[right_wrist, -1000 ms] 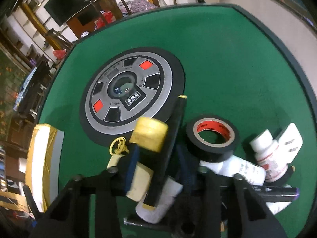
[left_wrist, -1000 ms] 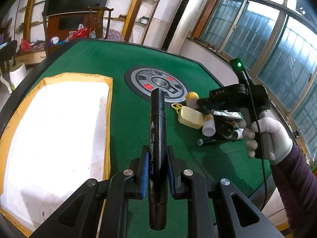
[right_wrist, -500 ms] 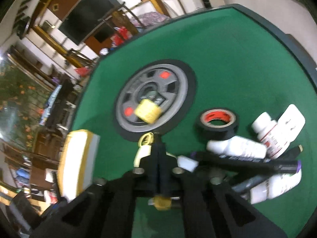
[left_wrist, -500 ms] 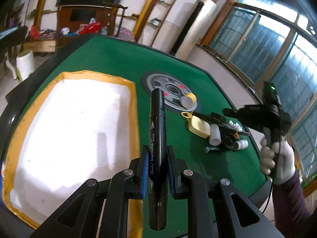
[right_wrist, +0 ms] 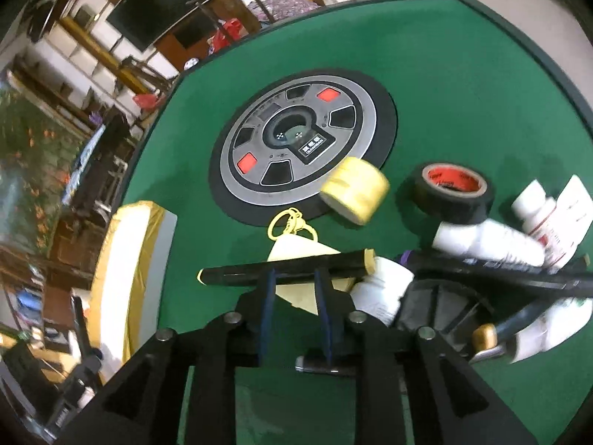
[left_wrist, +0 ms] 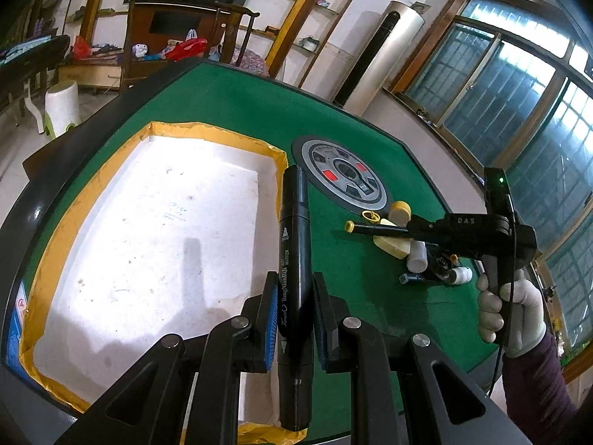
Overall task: Organize rigid objects
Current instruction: 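Hold the marker in the left tool while the right tool grasps another black marker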
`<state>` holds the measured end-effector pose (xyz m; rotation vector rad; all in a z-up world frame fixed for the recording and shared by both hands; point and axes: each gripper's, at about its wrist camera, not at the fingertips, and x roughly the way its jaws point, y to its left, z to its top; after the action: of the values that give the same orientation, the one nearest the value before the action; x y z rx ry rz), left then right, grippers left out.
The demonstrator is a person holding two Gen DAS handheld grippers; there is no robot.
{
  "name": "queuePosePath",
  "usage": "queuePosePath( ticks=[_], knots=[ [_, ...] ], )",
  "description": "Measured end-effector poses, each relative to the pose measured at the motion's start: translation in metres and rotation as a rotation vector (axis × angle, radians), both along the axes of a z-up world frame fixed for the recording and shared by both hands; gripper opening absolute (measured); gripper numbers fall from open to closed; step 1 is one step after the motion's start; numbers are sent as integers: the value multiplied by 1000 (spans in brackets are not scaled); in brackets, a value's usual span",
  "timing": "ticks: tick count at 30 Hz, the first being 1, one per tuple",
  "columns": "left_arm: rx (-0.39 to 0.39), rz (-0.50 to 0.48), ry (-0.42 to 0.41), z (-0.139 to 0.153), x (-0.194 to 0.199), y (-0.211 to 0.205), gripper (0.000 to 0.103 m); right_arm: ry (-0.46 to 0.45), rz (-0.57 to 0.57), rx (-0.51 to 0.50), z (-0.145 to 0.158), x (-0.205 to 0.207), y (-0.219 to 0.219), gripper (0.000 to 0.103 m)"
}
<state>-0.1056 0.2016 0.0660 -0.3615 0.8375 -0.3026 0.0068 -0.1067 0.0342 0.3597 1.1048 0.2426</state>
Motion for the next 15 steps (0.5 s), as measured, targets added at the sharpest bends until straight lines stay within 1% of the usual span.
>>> queuePosePath(
  ticks=[2,4,6,7,8,9,12,14,15],
  knots=[
    [-2,-9,-7,0,-1,-1,16,-25,-11,-3,3,-2,4,21],
    [-5,-20,-12,1,-2,0,16,-58,19,-34,9,-1,14,30],
    [-13,-30,-11,-1,-3,0,16,-107,97,-114,16,1,33,58],
    [-18,-33,-9,-1,-2,1,16,-134,150,-149,20,1,41,61],
    [-24,-36,-6,-2,-3,1,16,-151,205,-174,21,1,49,61],
    [-31,-39,-3,-3,-2,2,16,-147,260,-200,21,2,57,61],
    [-32,-43,0,-5,-3,5,16,-155,378,-275,25,-4,68,61],
    [-36,-42,2,-6,-3,8,16,-181,469,-394,28,-18,77,61],
    [-39,-39,4,-7,-3,9,16,-185,499,-437,27,-23,79,61]
  ],
)
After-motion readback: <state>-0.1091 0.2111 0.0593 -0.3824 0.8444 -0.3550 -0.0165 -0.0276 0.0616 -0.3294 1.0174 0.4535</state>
